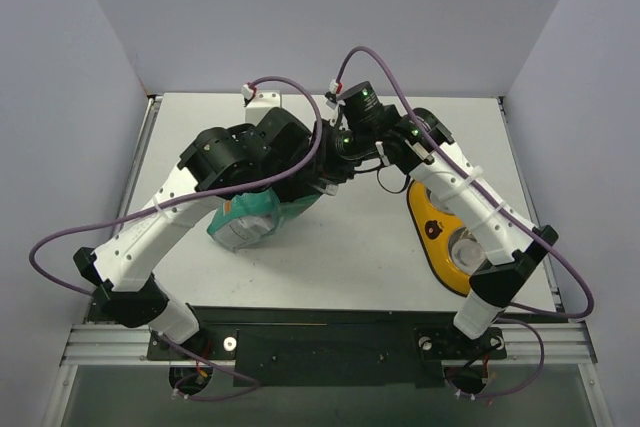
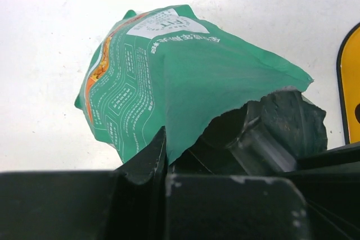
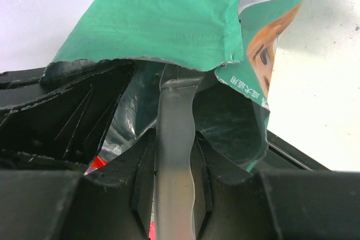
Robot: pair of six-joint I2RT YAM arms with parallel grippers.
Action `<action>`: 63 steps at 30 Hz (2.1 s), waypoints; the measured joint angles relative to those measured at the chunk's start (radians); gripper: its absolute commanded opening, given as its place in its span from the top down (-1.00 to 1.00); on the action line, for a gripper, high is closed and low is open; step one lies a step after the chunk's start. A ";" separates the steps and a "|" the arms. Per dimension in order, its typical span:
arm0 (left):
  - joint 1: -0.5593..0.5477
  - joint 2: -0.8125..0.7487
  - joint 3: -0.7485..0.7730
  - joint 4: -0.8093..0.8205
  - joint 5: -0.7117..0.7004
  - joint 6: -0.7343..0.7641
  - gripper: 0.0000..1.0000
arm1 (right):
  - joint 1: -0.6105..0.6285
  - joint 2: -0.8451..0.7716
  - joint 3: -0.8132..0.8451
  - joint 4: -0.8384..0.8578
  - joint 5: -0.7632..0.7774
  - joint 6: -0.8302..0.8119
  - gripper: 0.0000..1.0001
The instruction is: Serve the pet food
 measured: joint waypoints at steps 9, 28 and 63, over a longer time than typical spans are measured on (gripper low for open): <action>0.056 0.052 0.074 -0.018 -0.036 0.021 0.75 | 0.008 0.020 0.000 0.028 -0.003 0.011 1.00; 0.164 0.066 0.065 0.100 0.044 0.150 1.00 | 0.031 0.107 0.085 -0.037 0.021 -0.068 1.00; 0.060 0.029 -0.345 0.346 0.248 -0.141 1.00 | -0.068 0.009 -0.669 0.588 -0.299 -0.104 1.00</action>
